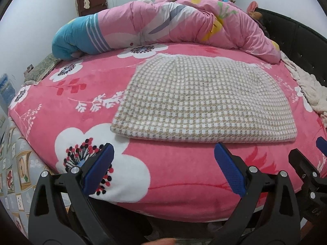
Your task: Fold large clothes
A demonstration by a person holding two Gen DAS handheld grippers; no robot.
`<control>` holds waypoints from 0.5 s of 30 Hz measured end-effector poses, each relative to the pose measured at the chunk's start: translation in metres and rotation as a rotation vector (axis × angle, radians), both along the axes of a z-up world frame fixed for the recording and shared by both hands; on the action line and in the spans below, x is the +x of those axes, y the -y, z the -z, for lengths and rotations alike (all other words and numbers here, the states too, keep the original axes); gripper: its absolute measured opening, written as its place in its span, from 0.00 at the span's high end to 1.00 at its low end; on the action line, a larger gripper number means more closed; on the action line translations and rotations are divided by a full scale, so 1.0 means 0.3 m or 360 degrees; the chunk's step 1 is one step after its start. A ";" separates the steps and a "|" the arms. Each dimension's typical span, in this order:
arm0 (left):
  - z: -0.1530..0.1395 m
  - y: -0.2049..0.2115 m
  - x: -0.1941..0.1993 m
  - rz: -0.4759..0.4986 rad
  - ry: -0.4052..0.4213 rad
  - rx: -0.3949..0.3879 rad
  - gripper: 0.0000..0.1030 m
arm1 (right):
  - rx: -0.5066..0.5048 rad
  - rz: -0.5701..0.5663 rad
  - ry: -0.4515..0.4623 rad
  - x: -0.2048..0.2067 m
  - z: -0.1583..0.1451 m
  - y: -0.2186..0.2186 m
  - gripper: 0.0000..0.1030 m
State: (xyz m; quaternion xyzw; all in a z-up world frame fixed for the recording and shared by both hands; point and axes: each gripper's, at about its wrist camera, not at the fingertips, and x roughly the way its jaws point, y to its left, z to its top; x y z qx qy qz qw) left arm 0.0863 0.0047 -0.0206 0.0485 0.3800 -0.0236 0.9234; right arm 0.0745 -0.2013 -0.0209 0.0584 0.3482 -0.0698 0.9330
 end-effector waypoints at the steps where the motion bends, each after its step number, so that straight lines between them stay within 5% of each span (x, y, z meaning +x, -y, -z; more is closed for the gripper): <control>1: 0.002 0.002 0.002 0.0002 -0.0005 0.0003 0.08 | 0.0001 0.0004 0.0000 0.001 0.002 0.001 0.06; 15: 0.032 0.016 0.016 0.0005 -0.0064 0.0007 0.08 | 0.0018 0.0012 -0.0050 0.011 0.021 0.020 0.06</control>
